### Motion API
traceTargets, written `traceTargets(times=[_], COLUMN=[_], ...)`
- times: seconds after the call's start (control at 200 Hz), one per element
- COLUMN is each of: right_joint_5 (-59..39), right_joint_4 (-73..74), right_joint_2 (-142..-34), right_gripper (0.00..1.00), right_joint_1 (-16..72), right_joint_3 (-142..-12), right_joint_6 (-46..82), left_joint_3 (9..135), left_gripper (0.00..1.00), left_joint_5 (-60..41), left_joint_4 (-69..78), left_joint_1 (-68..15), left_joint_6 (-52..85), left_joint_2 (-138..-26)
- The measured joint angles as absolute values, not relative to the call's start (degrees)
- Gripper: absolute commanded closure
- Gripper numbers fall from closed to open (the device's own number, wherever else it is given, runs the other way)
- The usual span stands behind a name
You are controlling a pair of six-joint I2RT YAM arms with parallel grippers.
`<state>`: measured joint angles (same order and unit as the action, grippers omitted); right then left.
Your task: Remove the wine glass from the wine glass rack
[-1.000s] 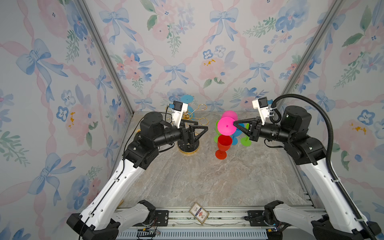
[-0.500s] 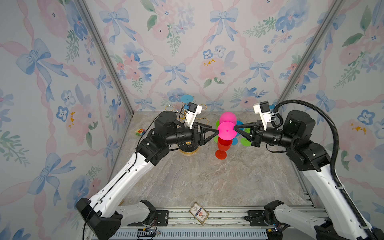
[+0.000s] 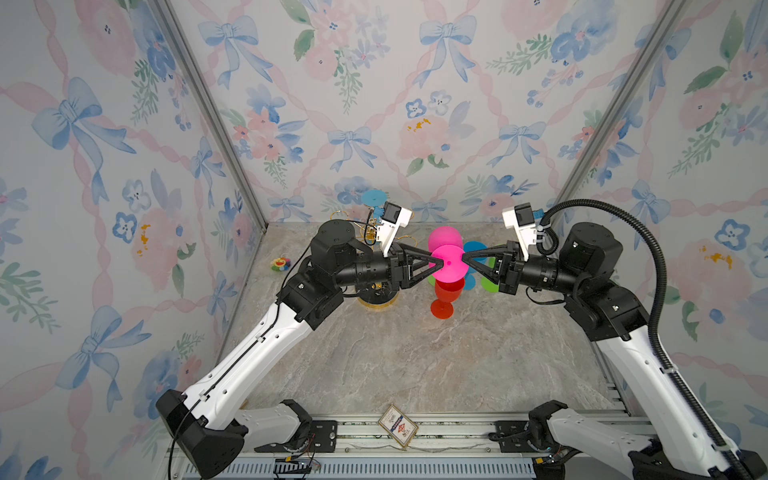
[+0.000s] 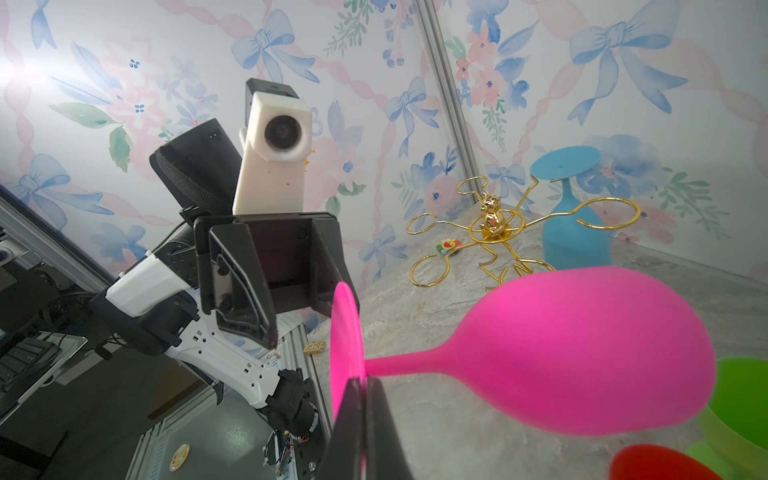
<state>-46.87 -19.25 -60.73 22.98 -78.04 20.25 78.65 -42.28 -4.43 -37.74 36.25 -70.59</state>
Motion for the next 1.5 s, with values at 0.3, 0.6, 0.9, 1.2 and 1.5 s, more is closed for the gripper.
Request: traceTargets(times=[0.3,0.6,0.9,1.2,1.5], right_joint_5=[-47.99,-48.23,-48.75,-49.12,-49.06], right_joint_4=[-17.45,-16.64,-15.62,-15.73,-16.67], right_joint_2=[-60.64,-60.07,-59.46,-59.02,-58.72], right_gripper=[1.0,1.0,1.0,0.97,0.88], right_joint_1=[22.98,22.52,22.11,21.37,20.6], right_joint_3=[-77.32,-76.55,-75.88,-75.53,-75.29], right_joint_6=[21.23,22.02,22.79,23.2,23.42], left_joint_3=[78.65,78.65,78.65,78.65,78.65], left_gripper=[0.68,0.77,0.89,0.99,1.0], left_joint_5=[-42.94,-43.33,-43.55,-43.83,-44.1], left_joint_4=[-4.27,-4.29,-4.32,-4.1,-3.88], left_joint_1=[-37.74,-37.74,-37.74,-37.74,-37.74], left_joint_6=[36.71,36.71,36.71,36.62,36.67], left_joint_2=[-70.78,-70.98,-71.11,-72.03,-72.62])
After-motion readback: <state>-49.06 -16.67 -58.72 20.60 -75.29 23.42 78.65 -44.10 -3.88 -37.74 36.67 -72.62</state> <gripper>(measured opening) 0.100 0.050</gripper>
